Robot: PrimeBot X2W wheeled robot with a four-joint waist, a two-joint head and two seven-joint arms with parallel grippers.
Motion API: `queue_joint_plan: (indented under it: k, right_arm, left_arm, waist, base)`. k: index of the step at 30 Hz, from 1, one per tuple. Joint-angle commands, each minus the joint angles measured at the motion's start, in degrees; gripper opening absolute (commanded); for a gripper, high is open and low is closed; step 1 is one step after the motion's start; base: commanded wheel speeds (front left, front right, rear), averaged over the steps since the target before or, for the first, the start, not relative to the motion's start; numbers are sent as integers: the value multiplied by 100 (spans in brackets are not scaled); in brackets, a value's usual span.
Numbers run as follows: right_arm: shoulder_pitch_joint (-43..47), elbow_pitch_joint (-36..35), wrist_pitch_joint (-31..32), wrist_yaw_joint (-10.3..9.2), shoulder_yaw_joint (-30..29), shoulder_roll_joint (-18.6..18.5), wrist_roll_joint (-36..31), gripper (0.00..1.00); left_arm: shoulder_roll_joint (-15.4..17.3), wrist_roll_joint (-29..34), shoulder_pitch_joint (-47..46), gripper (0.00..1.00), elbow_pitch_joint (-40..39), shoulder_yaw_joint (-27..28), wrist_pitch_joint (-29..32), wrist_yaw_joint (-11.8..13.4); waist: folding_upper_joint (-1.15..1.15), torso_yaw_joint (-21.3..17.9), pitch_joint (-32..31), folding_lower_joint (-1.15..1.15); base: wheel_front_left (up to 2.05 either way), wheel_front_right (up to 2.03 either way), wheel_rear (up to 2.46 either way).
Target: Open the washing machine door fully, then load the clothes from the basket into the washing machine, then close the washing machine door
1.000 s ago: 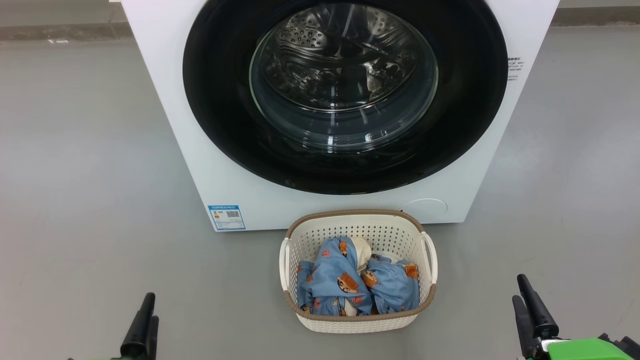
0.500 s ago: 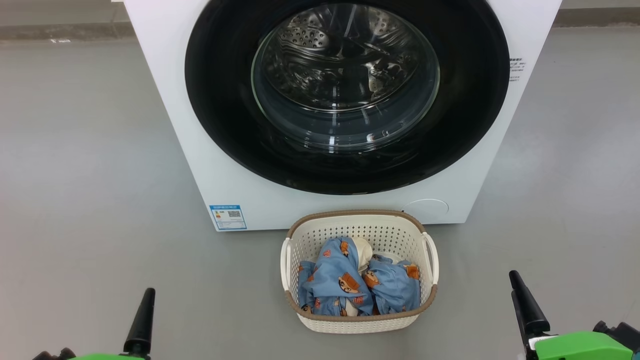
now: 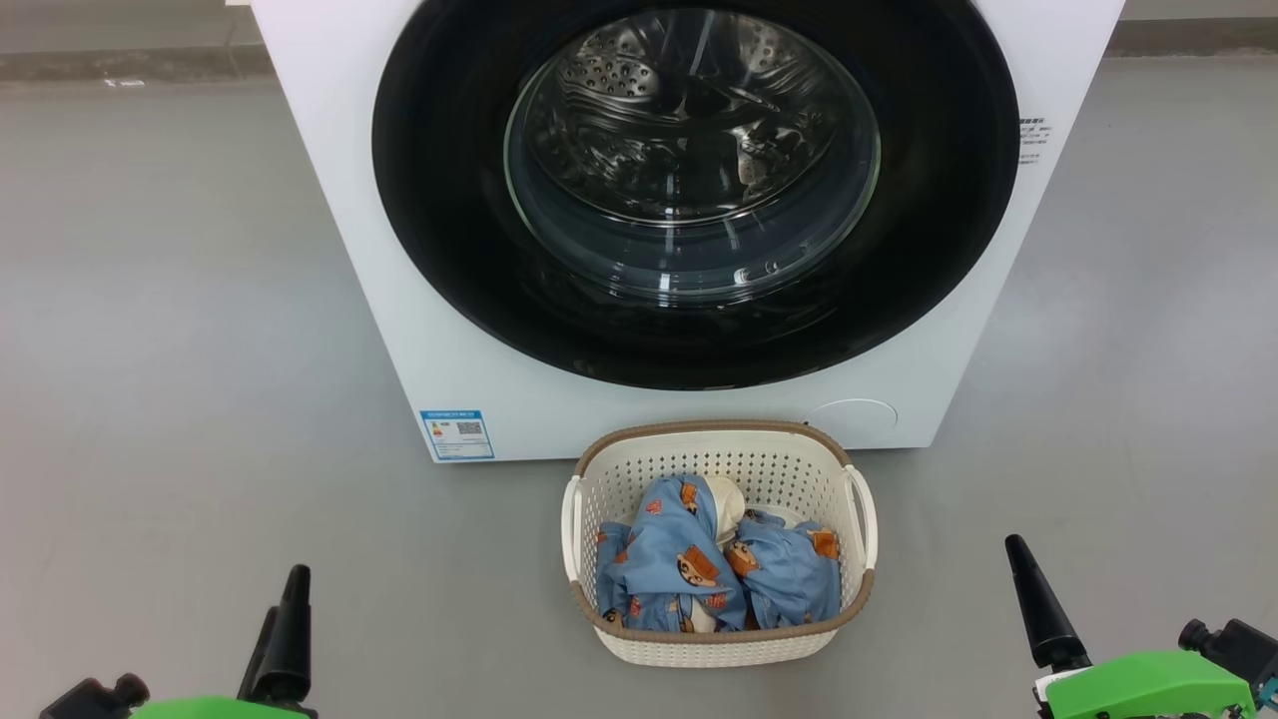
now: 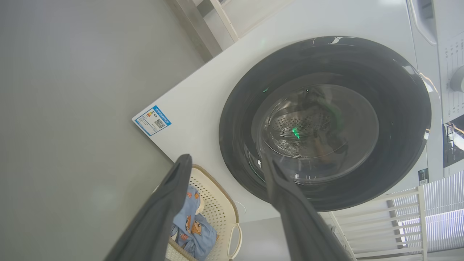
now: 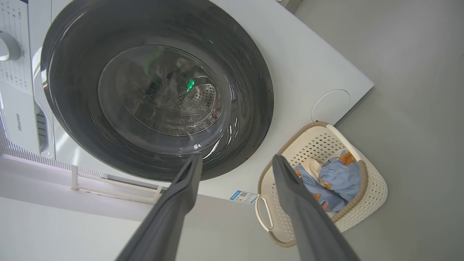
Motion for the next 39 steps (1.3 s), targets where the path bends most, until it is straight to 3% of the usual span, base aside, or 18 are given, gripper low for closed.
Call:
queue_joint_plan:
  k: [1, 39]
  right_arm:
    - [-263, -126, -65, 4, 102, -79, -163, 100]
    - [-347, -81, -701, 7, 381, -349, -2743, 100]
  left_arm:
    - [120, 186, -128, 100, -186, 62, -80, -11]
    - [304, 2845, -97, 100, -425, -125, -721, -17]
  waist:
    - [0, 2, -1, 0]
    - [0, 23, -22, -1]
  base:
    - [0, 0, 0]
    - [0, 0, 0]
